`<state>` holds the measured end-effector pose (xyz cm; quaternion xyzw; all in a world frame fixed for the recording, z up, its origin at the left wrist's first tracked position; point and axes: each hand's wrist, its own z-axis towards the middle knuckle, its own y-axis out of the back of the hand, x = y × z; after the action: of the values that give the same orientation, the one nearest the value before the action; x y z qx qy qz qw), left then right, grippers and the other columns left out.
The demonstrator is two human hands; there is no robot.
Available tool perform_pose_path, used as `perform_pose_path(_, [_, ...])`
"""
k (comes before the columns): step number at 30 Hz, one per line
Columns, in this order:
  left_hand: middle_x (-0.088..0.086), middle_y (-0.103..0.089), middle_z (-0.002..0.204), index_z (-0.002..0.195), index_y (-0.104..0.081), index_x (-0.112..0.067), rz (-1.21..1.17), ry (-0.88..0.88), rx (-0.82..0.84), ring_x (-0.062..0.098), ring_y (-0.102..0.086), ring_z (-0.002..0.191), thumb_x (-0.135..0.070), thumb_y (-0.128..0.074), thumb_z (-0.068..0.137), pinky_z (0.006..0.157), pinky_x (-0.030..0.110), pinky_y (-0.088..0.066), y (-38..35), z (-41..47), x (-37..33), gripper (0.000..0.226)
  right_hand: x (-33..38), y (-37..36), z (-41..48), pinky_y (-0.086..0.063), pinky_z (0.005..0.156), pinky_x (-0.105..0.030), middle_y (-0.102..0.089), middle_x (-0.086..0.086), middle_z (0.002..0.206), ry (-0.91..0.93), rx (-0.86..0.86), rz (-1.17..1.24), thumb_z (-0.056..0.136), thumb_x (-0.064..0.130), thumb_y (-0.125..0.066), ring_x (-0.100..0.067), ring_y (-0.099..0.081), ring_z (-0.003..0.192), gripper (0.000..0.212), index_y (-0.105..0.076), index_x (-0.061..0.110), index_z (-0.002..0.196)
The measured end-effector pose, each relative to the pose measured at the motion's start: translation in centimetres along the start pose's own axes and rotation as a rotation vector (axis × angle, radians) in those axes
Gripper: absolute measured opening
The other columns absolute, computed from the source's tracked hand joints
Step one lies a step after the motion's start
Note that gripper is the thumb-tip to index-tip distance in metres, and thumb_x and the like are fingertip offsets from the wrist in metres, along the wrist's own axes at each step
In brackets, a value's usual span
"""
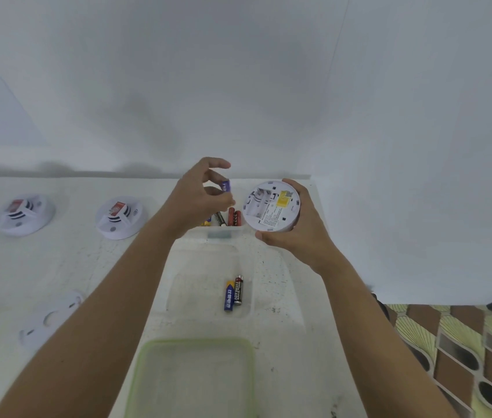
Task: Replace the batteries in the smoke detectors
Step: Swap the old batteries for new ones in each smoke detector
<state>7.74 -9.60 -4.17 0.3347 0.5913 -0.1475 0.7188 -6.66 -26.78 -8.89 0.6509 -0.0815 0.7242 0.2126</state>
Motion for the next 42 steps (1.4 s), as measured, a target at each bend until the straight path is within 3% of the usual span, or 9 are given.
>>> perform_pose_path(3, [-0.007, -0.070, 0.094, 0.124, -0.058, -0.028, 0.150, -0.051, 0.072, 0.009, -0.067, 0.073, -0.009, -0.068, 0.086, 0.064, 0.028, -0.053, -0.5, -0.5, -0.7, 0.044, 0.2, -0.1, -0.1, -0.059, 0.088, -0.031, -0.054, 0.005, 0.131, 0.008, -0.003, -0.022, 0.059, 0.010, -0.088, -0.002, -0.055, 0.119, 0.096, -0.039, 0.025, 0.139])
perform_pose_path(7, [-0.007, -0.074, 0.089, 0.100, -0.066, -0.023, 0.306, -0.097, 0.106, 0.010, -0.065, 0.072, -0.017, -0.074, 0.085, 0.065, 0.031, -0.053, -0.9, -0.7, -0.6, 0.018, 0.4, -0.1, -0.2, -0.060, 0.086, -0.034, -0.054, 0.010, 0.128, 0.010, 0.030, -0.057, 0.059, 0.011, -0.087, -0.001, -0.056, 0.116, 0.096, -0.037, 0.029, 0.139])
perform_pose_path(16, [-0.010, -0.071, 0.072, 0.099, -0.068, -0.013, 0.051, -0.142, -0.087, 0.006, -0.067, 0.068, -0.015, -0.085, 0.075, 0.066, 0.020, -0.053, -1.3, -0.5, -1.2, 0.029, 1.6, 0.3, -0.4, -0.060, 0.078, -0.028, -0.056, 0.007, 0.125, 0.044, 0.117, -0.079, 0.066, -0.007, -0.088, -0.003, -0.057, 0.112, 0.096, -0.037, 0.021, 0.143])
perform_pose_path(21, [-0.003, -0.075, 0.082, 0.090, -0.070, -0.014, -0.013, -0.129, -0.151, 0.011, -0.071, 0.076, -0.022, -0.082, 0.079, 0.072, 0.040, -0.057, -2.2, -0.6, -0.6, 0.018, 1.8, 0.0, -0.1, -0.057, 0.081, -0.022, -0.056, 0.012, 0.121, 0.058, 0.144, -0.112, 0.066, -0.005, -0.088, 0.004, -0.057, 0.109, 0.094, -0.038, 0.024, 0.140])
perform_pose_path(27, [-0.009, -0.062, 0.108, 0.093, -0.070, -0.028, 0.192, -0.260, -0.109, 0.004, -0.060, 0.100, -0.027, -0.076, 0.085, 0.071, 0.016, -0.049, -3.4, -0.8, 1.3, 0.011, 1.6, -0.1, 0.0, -0.059, 0.085, -0.026, -0.057, 0.011, 0.122, 0.055, 0.149, -0.118, 0.065, -0.006, -0.089, 0.000, -0.059, 0.110, 0.095, -0.039, 0.023, 0.141])
perform_pose_path(30, [-0.007, -0.062, 0.106, 0.099, -0.069, -0.015, 0.261, -0.314, -0.100, 0.008, -0.060, 0.100, -0.020, -0.069, 0.091, 0.074, 0.024, -0.056, -3.9, -0.9, 1.5, 0.009, 1.4, 0.1, 0.0, -0.060, 0.087, -0.032, -0.059, 0.006, 0.124, 0.054, 0.140, -0.101, 0.065, -0.006, -0.089, -0.005, -0.060, 0.112, 0.094, -0.040, 0.021, 0.141])
perform_pose_path(34, [-0.007, -0.063, 0.110, 0.103, -0.070, -0.008, 0.386, -0.419, -0.101, -0.004, -0.055, 0.097, -0.022, -0.061, 0.097, 0.080, 0.009, -0.045, -4.5, -1.1, 1.5, 0.018, 1.2, 0.5, 0.3, -0.059, 0.085, -0.027, -0.059, 0.007, 0.123, 0.052, 0.126, -0.094, 0.066, -0.010, -0.087, -0.001, -0.060, 0.111, 0.093, -0.040, 0.017, 0.141])
perform_pose_path(38, [-0.006, -0.060, 0.130, 0.121, -0.068, -0.015, 0.415, -0.383, -0.021, -0.003, -0.052, 0.112, -0.025, -0.056, 0.100, 0.093, 0.006, -0.040, -4.4, -1.3, 2.4, 0.026, 0.8, 0.8, 0.5, -0.057, 0.086, -0.024, -0.060, 0.008, 0.122, 0.036, 0.140, -0.098, 0.066, -0.012, -0.086, -0.001, -0.061, 0.110, 0.092, -0.041, 0.018, 0.140])
perform_pose_path(42, [-0.016, -0.068, 0.113, 0.118, -0.071, -0.021, 0.217, -0.215, 0.044, -0.005, -0.062, 0.101, -0.025, -0.058, 0.099, 0.082, 0.010, -0.049, -3.5, -0.9, 1.6, 0.023, 0.8, 0.7, 0.7, -0.059, 0.085, -0.028, -0.059, 0.011, 0.124, 0.008, 0.153, -0.096, 0.064, -0.007, -0.085, -0.004, -0.060, 0.113, 0.095, -0.038, 0.021, 0.142])
